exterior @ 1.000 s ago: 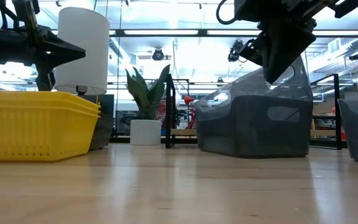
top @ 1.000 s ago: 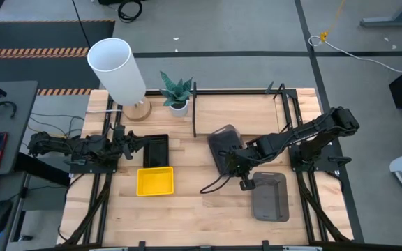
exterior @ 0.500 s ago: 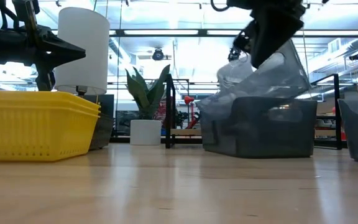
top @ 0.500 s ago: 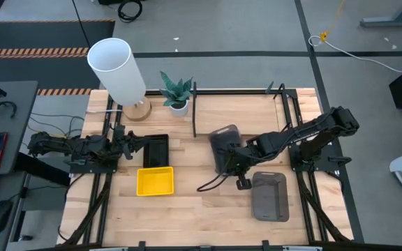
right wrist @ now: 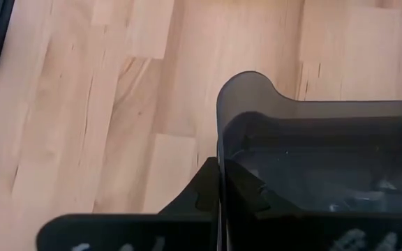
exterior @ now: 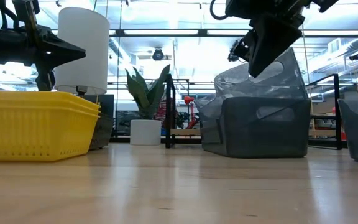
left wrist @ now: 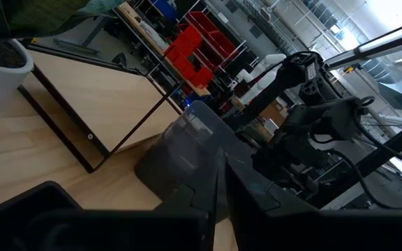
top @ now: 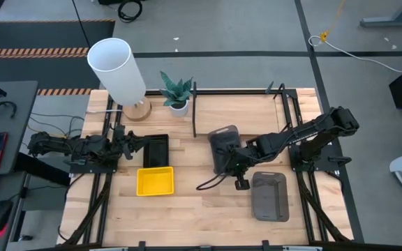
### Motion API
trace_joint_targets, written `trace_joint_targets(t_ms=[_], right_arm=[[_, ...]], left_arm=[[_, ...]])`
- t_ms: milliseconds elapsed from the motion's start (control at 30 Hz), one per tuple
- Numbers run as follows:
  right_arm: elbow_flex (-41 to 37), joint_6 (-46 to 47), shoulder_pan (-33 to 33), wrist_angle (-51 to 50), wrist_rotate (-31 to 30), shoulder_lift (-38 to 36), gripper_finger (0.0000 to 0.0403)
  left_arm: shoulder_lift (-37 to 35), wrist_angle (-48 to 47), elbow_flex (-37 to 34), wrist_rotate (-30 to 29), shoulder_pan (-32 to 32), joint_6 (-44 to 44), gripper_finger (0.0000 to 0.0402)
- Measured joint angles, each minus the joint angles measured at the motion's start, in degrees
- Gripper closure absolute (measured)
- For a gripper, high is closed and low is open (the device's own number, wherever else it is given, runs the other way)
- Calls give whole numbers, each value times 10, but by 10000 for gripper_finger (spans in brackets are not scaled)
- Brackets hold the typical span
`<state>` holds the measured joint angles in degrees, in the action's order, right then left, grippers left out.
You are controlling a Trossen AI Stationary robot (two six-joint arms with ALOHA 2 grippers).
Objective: Stack baskets on shelf by color
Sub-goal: Stack the left gray bin on the middle gray bin
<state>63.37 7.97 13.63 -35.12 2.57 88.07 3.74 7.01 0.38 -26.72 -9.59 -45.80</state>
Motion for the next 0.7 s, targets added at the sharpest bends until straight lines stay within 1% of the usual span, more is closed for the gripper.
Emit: trace_joint_targets(t_ms=[200,433,567,700], right_arm=[[0,1,0,22,0,0,388],[0,39,0,32,-13,0,359],[0,50,0,32,-14,0,344],[0,50,0,39,-16,0,345]], left_arm=[[0,0,0,0,0,0,364],[0,0,0,0,0,0,371],[0,0,0,0,0,0,369],[0,0,0,0,0,0,364]])
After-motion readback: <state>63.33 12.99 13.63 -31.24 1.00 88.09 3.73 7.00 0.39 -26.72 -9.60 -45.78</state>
